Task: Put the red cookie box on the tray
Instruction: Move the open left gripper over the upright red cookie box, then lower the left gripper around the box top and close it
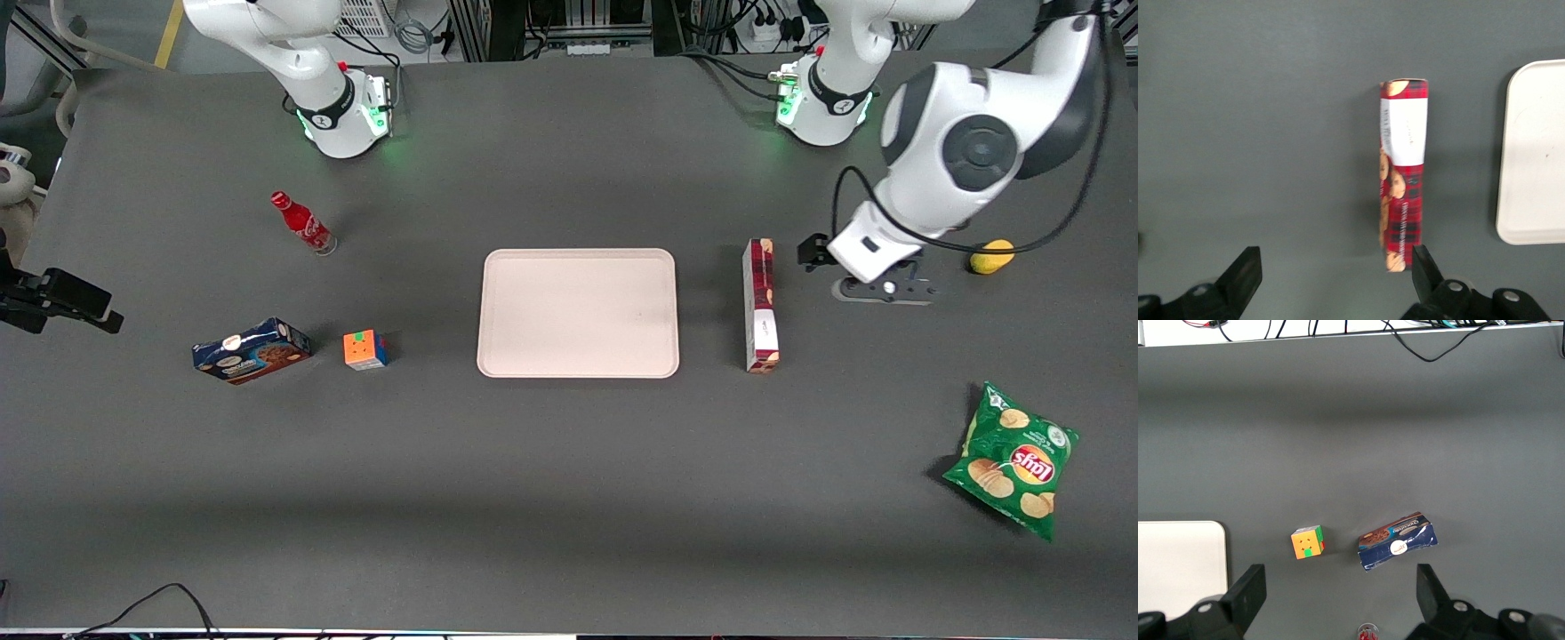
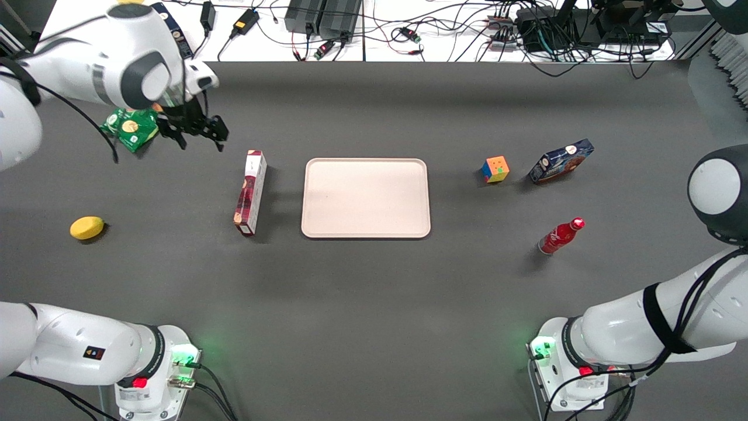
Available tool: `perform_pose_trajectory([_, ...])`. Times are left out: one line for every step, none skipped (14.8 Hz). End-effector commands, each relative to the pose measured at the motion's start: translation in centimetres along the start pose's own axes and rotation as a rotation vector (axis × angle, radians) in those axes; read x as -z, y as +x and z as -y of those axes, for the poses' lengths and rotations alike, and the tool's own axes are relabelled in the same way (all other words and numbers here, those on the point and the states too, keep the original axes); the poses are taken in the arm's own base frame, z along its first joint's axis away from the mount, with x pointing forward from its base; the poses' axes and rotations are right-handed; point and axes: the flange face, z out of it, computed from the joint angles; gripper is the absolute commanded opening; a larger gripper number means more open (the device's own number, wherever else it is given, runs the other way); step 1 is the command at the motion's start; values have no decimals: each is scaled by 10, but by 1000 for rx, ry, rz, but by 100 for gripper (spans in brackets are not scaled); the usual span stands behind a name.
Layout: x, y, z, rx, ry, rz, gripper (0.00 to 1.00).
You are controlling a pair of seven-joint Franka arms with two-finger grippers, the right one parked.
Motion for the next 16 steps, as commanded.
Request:
perform_pose_trajectory([-38,-21,-22,33,-11,-73,100])
perform_pose_trajectory([-52,-21,-21,48,-24,-75,100])
perform_pose_trajectory([-66,-22,-25,64,-53,-81,100])
perform_pose_trajectory([-81,-25,-33,55,-61,-94,100])
perform_pose_trajectory([-96,-25,-36,54,-66,-111,100])
perform_pose_trajectory([-110,-25,-36,57,-71,-121,100])
perform_pose_trajectory([-121,-25,-37,73,-75,-129,100])
perform_pose_trajectory([-129,-26,-41,89,-79,-134,100])
perform_pose_trajectory([-139,-30,-49,87,-82,-133,100])
perform_pose_trajectory([-147,-31,-53,90,-87,-137,100])
perform_pose_trajectory([-155,-32,-52,97,-90,-142,100])
perform_pose_trajectory([-162,-32,-53,100,-94,-148,100])
perform_pose_trajectory([-168,-31,-53,102,-96,-147,100])
perform_pose_trajectory([-172,-30,-53,104,-97,-145,100])
perform_pose_trajectory([-176,-30,-53,105,-98,-145,100])
perform_pose_trajectory([-178,-29,-53,105,-100,-148,95])
